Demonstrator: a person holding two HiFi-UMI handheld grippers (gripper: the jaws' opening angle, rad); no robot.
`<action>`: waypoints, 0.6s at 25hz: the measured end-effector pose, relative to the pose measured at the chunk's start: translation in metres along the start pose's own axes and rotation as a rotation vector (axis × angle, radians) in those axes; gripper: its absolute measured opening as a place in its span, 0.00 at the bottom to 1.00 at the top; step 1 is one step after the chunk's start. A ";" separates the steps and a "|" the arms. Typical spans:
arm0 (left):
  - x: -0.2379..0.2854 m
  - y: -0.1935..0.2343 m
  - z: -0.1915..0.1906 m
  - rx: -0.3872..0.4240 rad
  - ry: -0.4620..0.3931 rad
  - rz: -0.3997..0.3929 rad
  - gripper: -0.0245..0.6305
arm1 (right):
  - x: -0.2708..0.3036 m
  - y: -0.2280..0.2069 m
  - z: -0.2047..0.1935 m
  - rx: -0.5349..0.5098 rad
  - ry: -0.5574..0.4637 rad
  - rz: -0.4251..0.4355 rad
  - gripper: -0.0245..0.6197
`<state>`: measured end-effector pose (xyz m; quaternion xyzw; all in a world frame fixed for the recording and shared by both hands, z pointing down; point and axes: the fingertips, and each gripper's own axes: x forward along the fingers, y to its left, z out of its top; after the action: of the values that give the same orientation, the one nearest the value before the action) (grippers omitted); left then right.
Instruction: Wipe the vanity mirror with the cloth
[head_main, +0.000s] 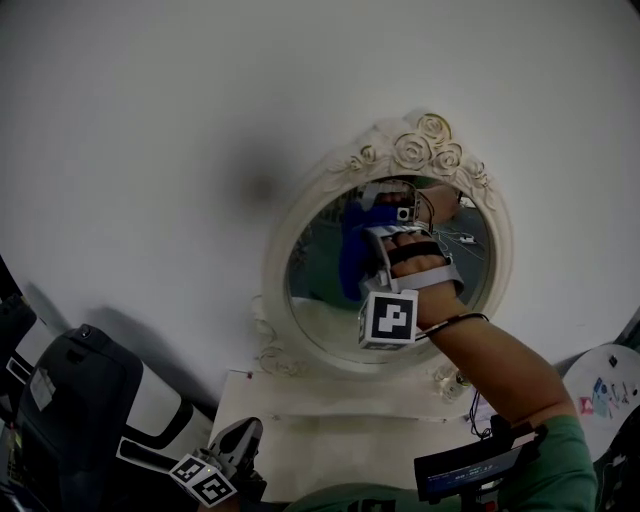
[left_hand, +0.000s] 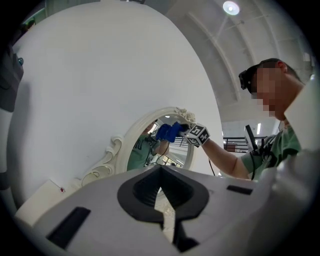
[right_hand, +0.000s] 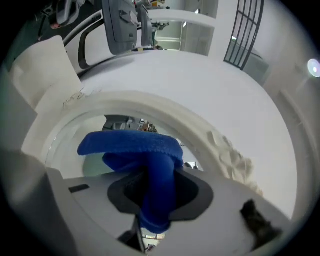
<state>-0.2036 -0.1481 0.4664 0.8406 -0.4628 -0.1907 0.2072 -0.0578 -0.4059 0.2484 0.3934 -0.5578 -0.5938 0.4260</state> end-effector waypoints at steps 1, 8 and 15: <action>-0.005 0.002 0.002 0.001 -0.006 0.010 0.03 | 0.006 0.000 0.022 -0.001 -0.028 0.002 0.20; -0.038 0.019 0.013 0.005 -0.048 0.072 0.03 | 0.040 0.003 0.082 -0.015 -0.050 0.032 0.20; -0.035 0.022 0.014 -0.001 -0.046 0.069 0.03 | 0.042 0.001 0.080 -0.013 -0.048 0.010 0.20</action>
<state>-0.2434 -0.1305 0.4710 0.8194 -0.4960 -0.2027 0.2035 -0.1473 -0.4192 0.2548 0.3735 -0.5661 -0.6044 0.4180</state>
